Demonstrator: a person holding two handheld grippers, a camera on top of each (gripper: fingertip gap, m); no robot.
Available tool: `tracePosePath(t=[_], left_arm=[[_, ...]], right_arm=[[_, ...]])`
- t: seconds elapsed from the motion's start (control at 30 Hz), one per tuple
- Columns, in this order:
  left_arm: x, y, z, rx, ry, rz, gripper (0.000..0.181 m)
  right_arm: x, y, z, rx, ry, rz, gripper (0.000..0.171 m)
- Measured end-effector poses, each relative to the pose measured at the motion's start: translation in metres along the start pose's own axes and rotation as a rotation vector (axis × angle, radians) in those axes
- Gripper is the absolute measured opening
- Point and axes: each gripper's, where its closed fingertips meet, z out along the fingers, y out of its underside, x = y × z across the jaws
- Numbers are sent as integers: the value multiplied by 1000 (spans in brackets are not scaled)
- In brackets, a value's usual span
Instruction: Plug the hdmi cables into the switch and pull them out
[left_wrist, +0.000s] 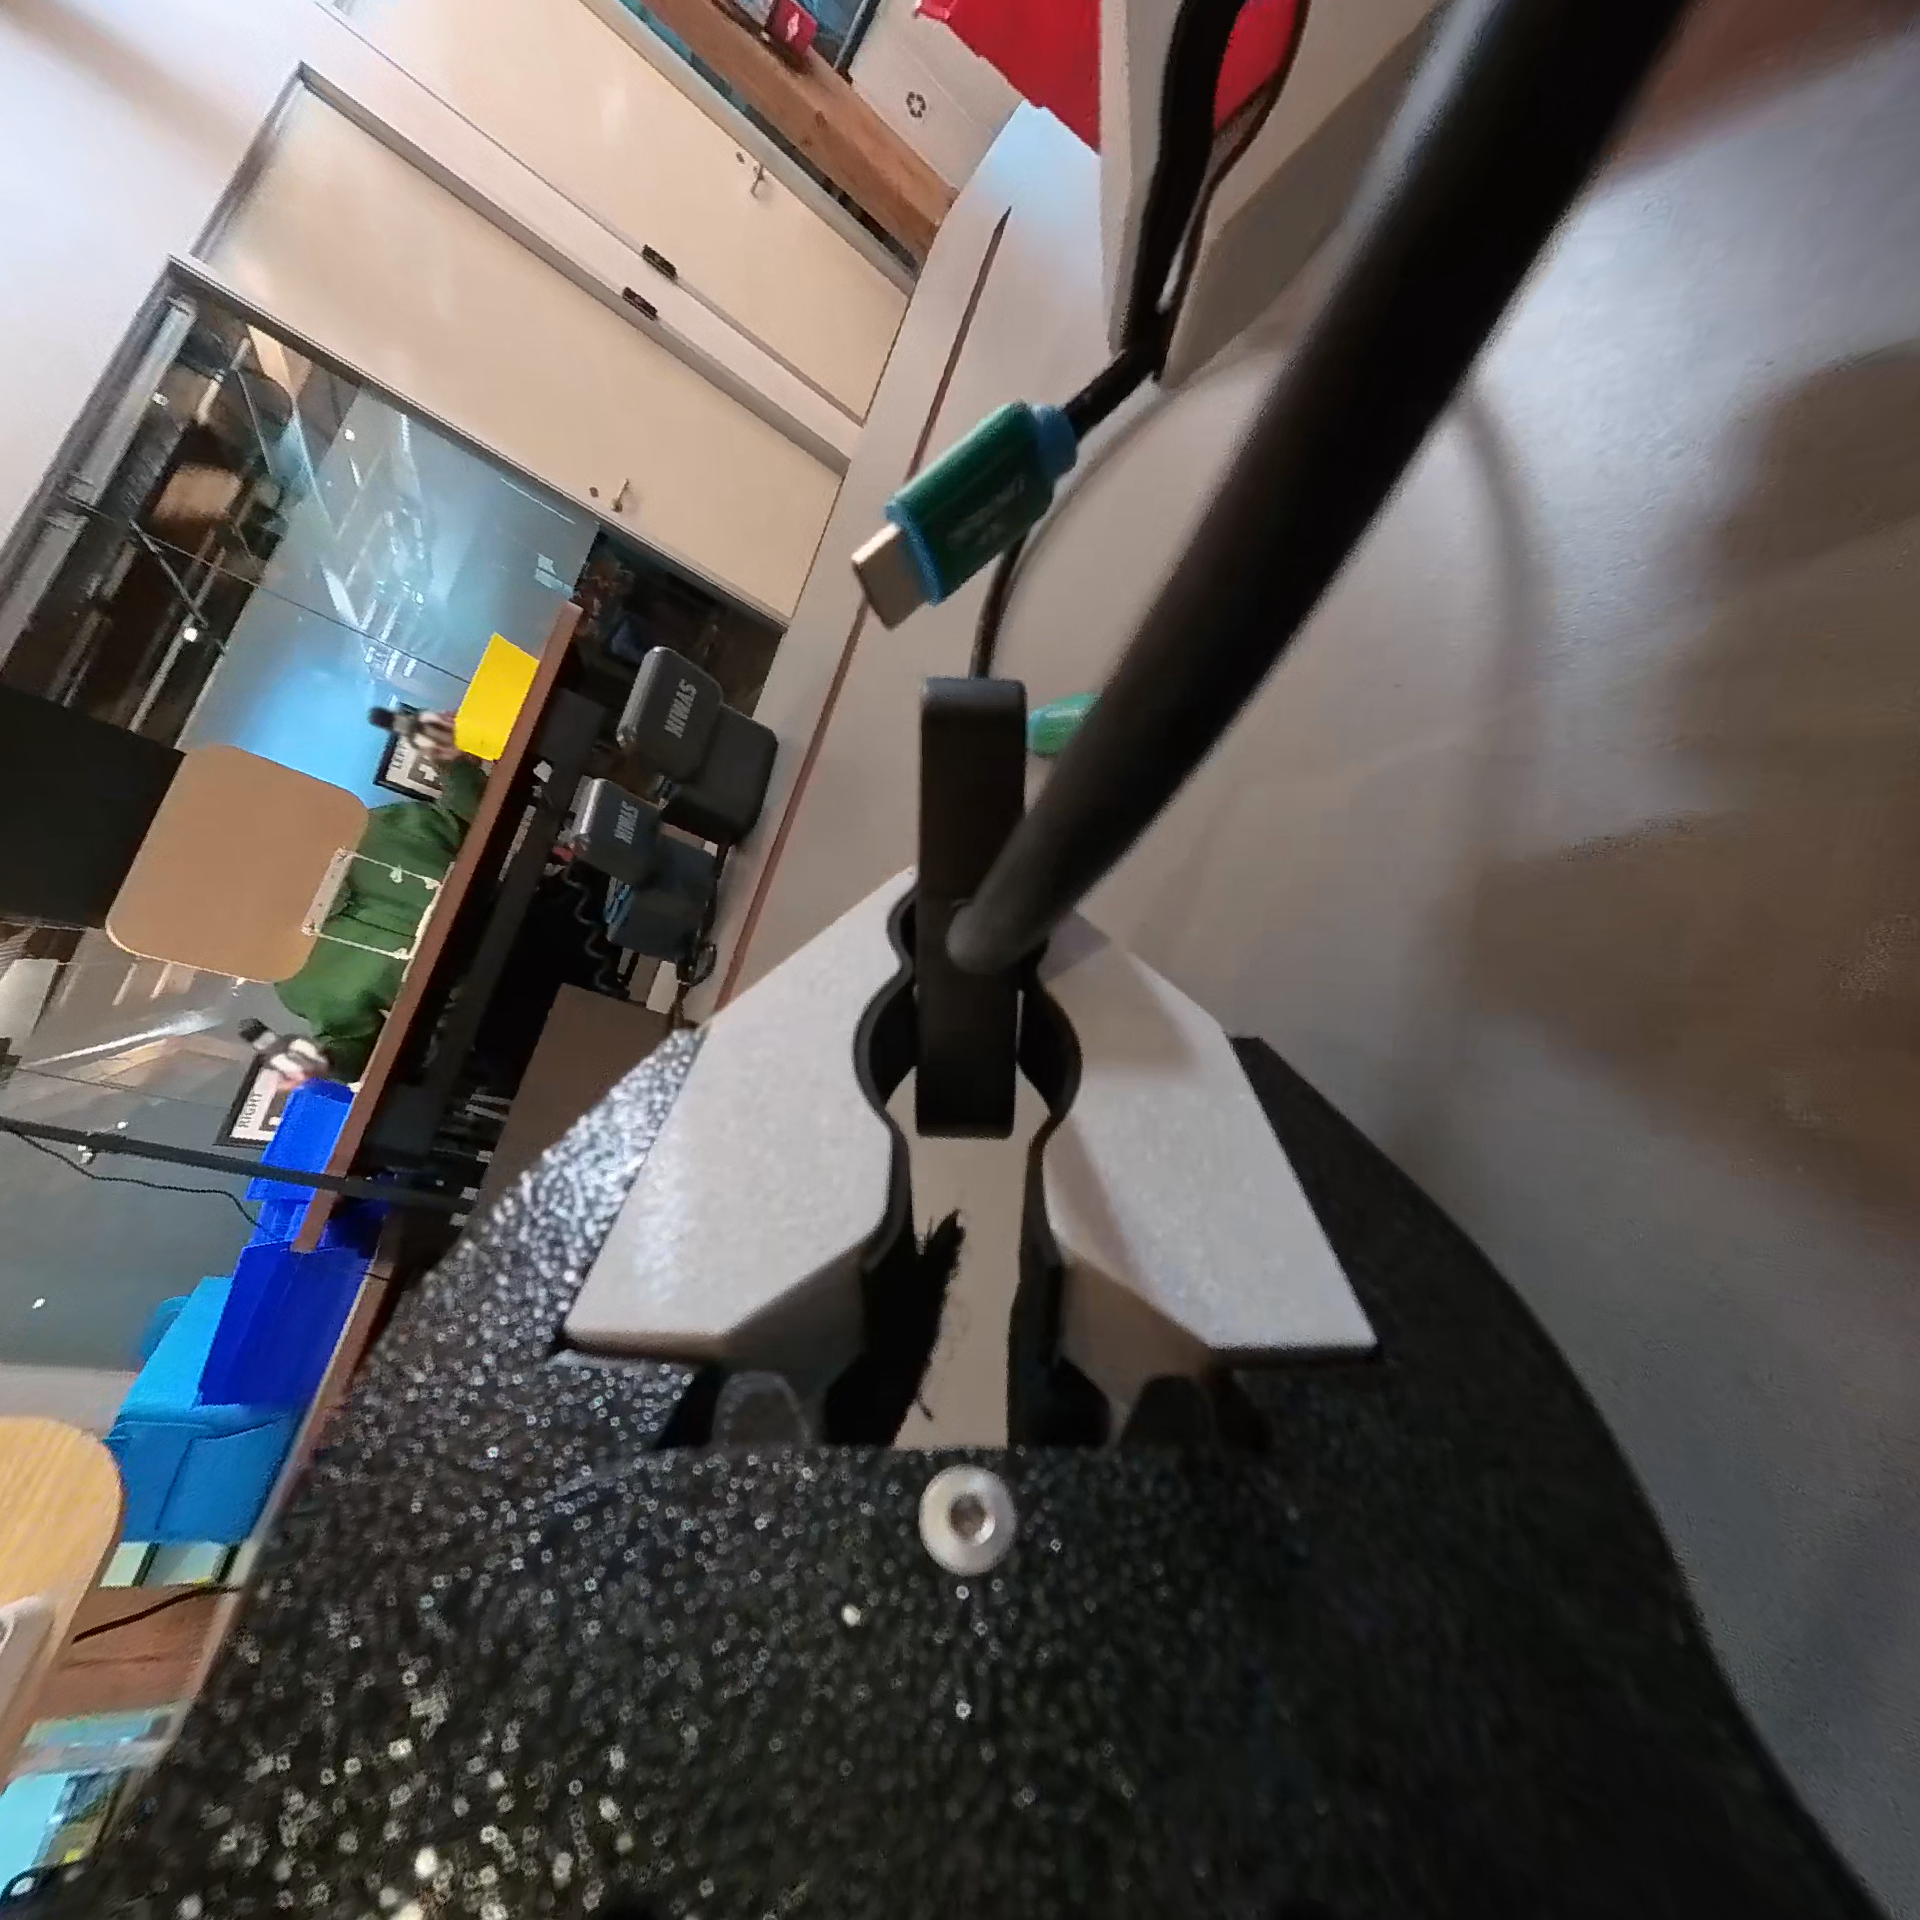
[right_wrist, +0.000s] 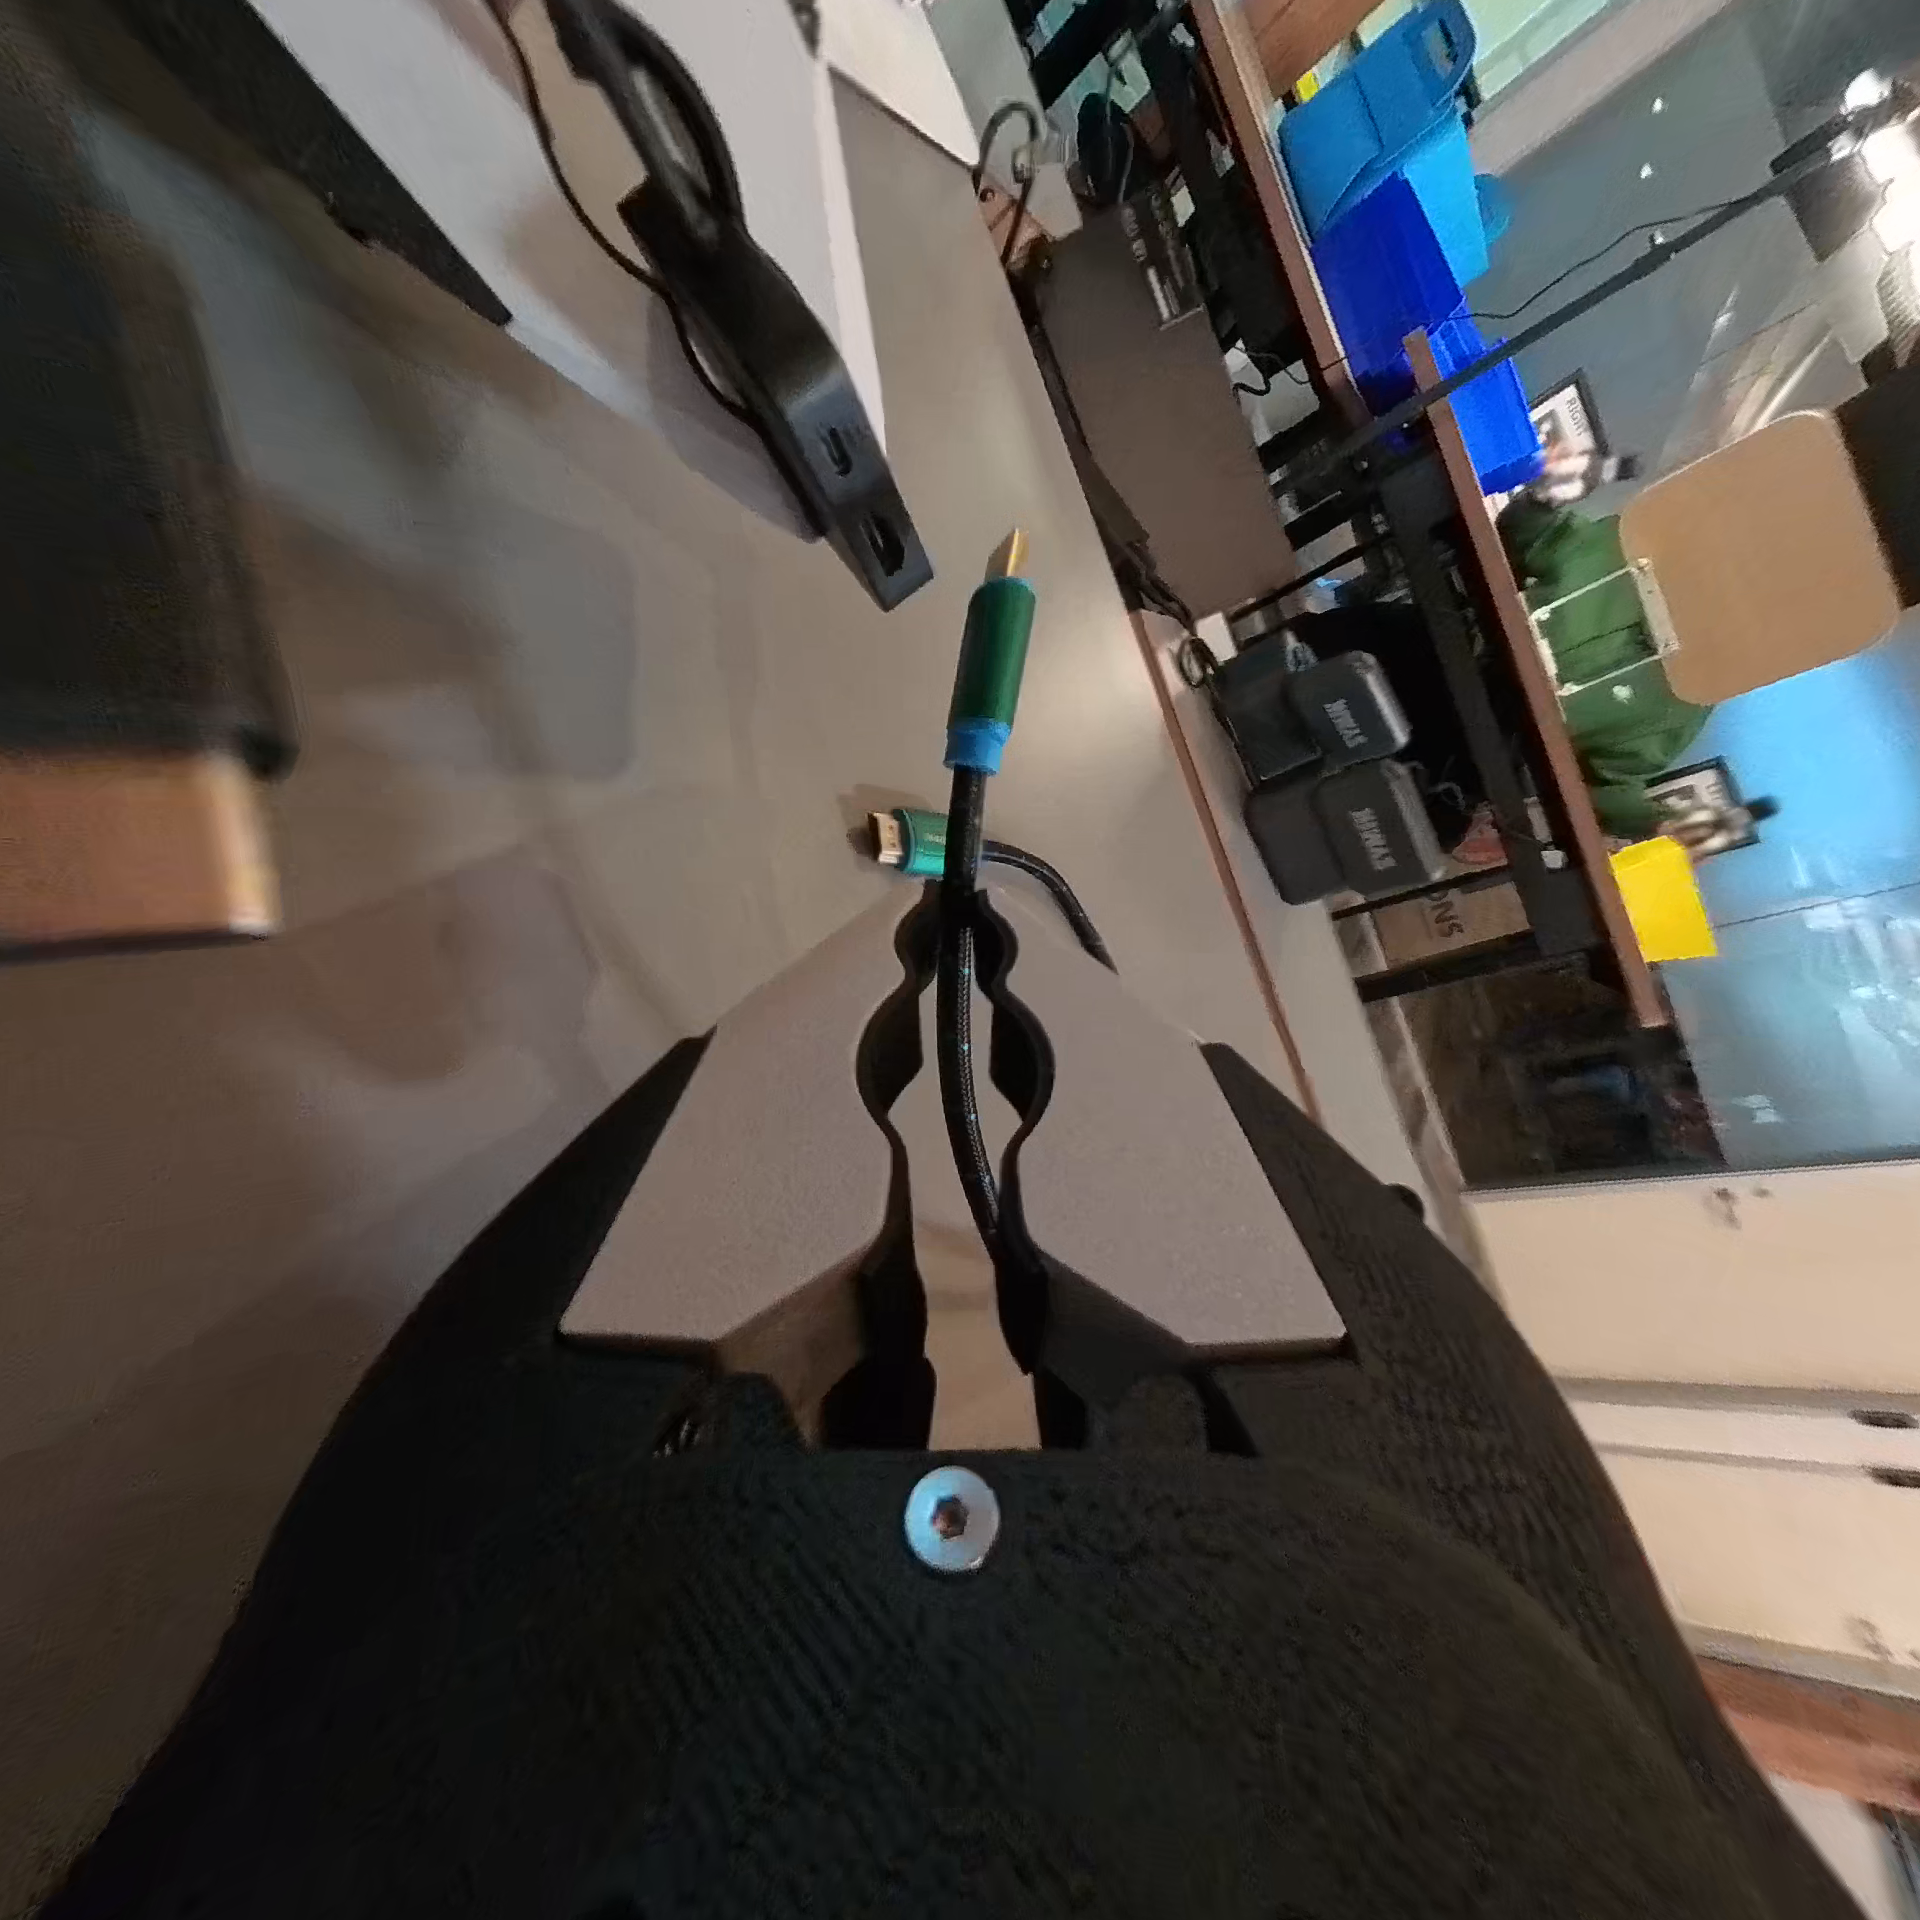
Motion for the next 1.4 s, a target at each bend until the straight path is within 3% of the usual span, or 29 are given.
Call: tracePosePath(t=[0.23,0.47,0.9,1.4], left_arm=[[12,8,4,-49,75,-5,11],[23,12,6,-123,91,136,11],[36,13,6,-171,134,218,11],[37,13,5,-187,147,207,11]], right_arm=[[-6,7,0,-132,86,-411,3],[-5,18,-1,-258,110,-550,3],[-28,34,9,-341,1,-559,4],[-26,33,13,-375,44,-591,4]])
